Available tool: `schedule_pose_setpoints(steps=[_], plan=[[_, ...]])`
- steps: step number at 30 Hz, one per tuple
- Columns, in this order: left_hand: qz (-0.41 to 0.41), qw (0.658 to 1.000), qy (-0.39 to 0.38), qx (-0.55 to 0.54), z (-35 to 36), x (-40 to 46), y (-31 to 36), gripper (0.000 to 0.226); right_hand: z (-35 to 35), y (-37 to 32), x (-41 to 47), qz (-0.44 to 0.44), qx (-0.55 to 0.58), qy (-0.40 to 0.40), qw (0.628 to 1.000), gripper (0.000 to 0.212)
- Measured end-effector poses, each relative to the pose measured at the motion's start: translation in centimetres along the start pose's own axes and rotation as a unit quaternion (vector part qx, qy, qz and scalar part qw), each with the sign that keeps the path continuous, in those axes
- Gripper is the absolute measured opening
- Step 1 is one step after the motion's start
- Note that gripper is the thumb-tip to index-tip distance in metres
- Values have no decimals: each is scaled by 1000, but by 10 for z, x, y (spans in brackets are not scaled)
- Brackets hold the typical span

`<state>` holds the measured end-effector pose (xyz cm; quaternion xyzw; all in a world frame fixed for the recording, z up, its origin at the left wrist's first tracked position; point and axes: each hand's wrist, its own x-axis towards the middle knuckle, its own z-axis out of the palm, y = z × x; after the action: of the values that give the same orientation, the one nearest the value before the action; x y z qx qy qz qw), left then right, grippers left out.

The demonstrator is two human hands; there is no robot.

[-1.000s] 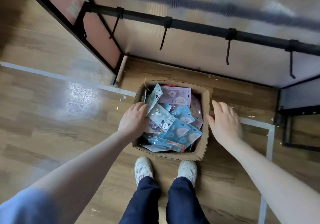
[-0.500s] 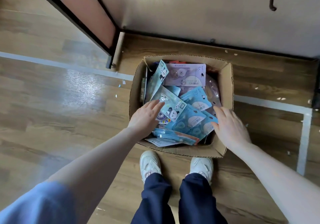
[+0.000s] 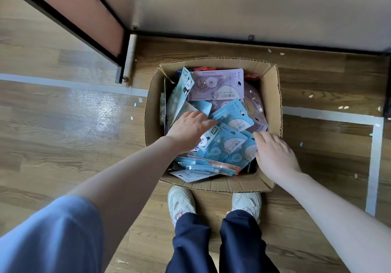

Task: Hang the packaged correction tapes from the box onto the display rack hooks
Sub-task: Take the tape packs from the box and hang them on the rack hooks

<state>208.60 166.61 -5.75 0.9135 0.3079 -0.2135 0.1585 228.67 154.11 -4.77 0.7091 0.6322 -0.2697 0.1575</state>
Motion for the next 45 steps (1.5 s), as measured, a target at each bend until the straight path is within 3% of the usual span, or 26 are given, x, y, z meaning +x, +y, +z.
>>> schedule_pose_setpoints(steps=[8, 13, 16, 21, 25, 29, 33, 37, 43, 45], plan=[[15, 999, -37, 35, 3, 6, -6, 70, 3, 3, -1, -10, -16, 3, 1000, 54], [38, 998, -6, 46, 1, 3, -6, 53, 7, 2, 0, -10, -10, 9, 1000, 54], [90, 994, 48, 41, -1, -2, -13, 35, 7, 2, 0, -9, -3, 8, 1000, 55], [110, 986, 125, -32, -3, -9, -20, 24, 3, -1, 5, -6, 17, -2, 1000, 54], [130, 975, 166, -71, -5, -10, -21, 31, -2, -6, 15, 3, 50, -2, 999, 52], [142, 958, 226, -105, -11, -9, -20, 14, -2, -14, 23, -1, 76, -25, 997, 48], [103, 942, 273, -164, -19, -8, -20, 9, -1, -19, 30, 28, 131, -38, 990, 45], [37, 927, 292, -232, -27, -10, -21, 13, -1, -21, 32, 28, 163, -35, 986, 18], [-57, 932, 256, -249, -38, -16, -31, 21, -11, -25, 25, 13, 192, -37, 981, 3], [-81, 936, 248, -235, -42, -18, -36, 22, -16, -28, 23, 9, 191, -33, 981, 17]])
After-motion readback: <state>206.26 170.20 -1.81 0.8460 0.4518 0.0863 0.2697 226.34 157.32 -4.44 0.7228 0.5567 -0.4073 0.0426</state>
